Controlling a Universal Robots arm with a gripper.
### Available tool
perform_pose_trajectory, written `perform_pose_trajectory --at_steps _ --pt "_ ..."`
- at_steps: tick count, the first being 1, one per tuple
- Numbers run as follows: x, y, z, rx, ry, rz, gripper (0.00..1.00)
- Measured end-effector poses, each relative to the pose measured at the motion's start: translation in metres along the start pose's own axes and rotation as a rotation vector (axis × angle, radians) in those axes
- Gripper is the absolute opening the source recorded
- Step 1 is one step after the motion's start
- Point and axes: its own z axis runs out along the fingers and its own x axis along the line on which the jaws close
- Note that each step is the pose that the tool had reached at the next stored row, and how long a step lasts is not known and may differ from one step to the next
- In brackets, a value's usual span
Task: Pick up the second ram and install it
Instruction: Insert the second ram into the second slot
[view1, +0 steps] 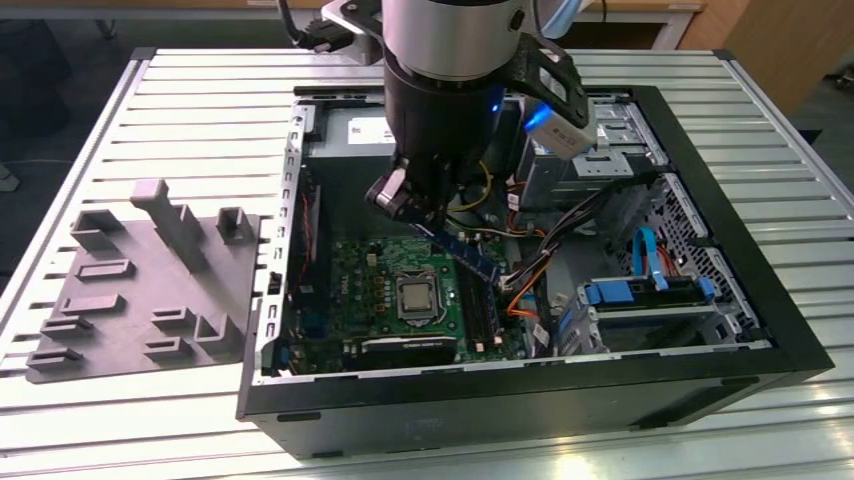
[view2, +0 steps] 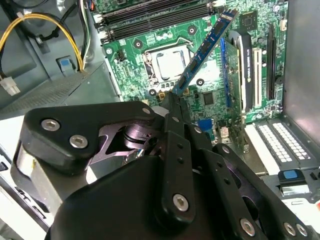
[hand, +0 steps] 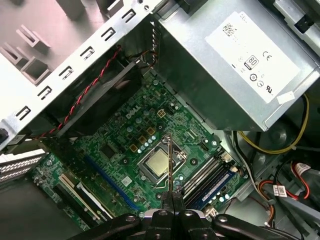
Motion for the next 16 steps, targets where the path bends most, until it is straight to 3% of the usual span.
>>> perform_pose_trajectory --at_steps 16 --pt "0.0 0.0 0.0 0.0033 -0.0037 0.082 0.11"
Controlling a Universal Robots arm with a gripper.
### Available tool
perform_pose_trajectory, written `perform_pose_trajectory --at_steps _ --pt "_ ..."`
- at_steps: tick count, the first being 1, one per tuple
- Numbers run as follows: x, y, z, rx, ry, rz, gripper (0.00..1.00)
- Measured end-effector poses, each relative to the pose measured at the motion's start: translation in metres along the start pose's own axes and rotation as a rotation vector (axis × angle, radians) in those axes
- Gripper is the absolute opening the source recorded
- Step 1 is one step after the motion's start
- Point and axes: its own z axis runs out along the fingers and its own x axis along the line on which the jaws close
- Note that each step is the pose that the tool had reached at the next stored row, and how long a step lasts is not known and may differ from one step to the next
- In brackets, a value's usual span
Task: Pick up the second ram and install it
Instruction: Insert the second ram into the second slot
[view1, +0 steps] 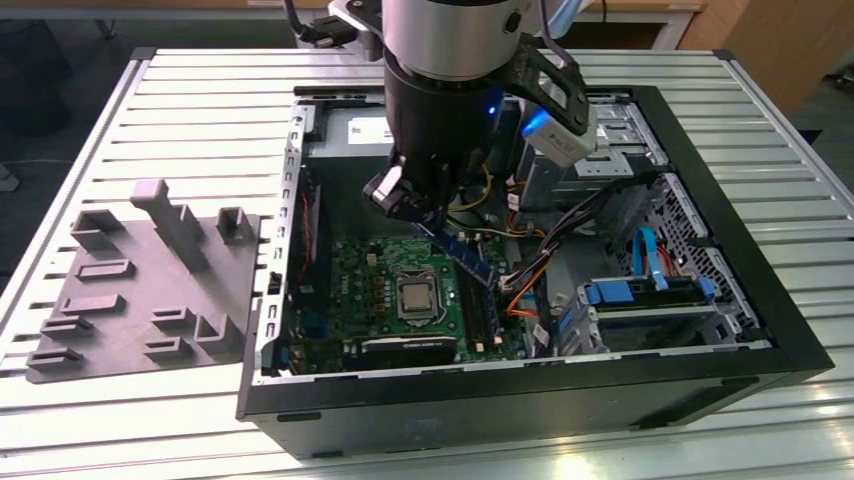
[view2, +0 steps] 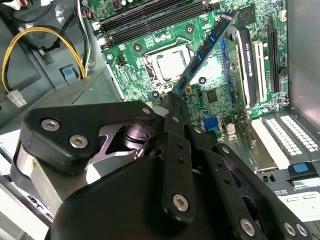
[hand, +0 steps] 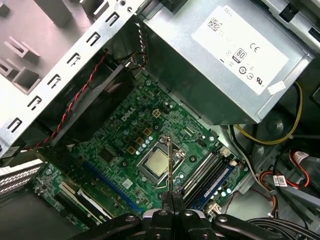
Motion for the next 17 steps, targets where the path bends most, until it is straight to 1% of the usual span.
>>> perform_pose_trajectory --at_steps 17 --pt "0.0 0.0 0.0 0.0039 -0.0044 0.096 0.11"
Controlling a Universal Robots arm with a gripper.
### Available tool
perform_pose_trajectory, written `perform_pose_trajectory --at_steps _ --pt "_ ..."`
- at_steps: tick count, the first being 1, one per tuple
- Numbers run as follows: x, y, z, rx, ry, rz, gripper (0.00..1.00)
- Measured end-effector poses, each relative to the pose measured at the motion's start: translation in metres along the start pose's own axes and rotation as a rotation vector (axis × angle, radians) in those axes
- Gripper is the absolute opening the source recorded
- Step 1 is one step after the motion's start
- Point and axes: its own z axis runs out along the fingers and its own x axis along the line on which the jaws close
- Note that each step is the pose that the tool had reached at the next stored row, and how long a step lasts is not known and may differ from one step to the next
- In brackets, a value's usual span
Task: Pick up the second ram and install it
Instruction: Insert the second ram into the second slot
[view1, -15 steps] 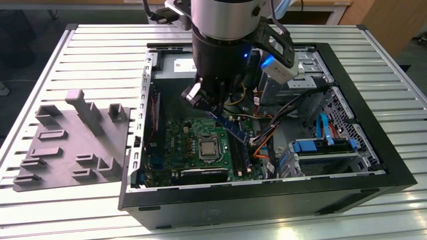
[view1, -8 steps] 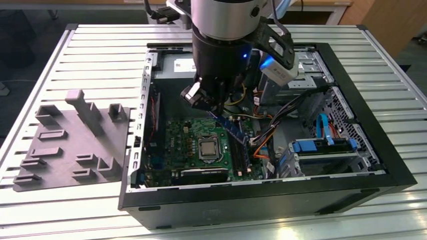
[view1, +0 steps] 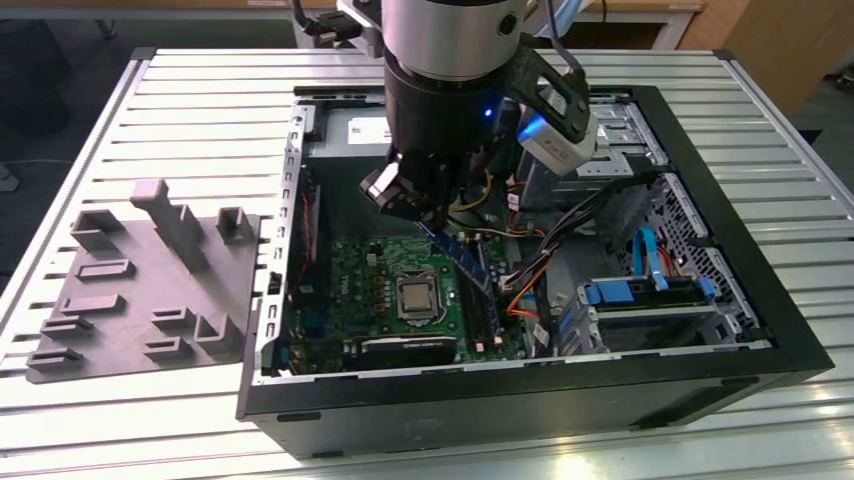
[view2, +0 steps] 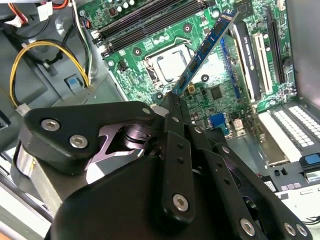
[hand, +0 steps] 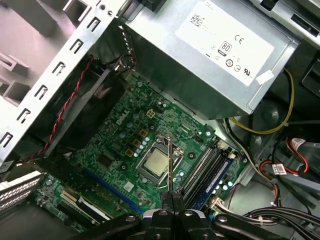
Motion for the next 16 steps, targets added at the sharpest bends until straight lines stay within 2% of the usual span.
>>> perform_pose_trajectory --at_steps 16 --pt "0.0 0.0 0.0 0.0042 -0.0047 0.104 0.11"
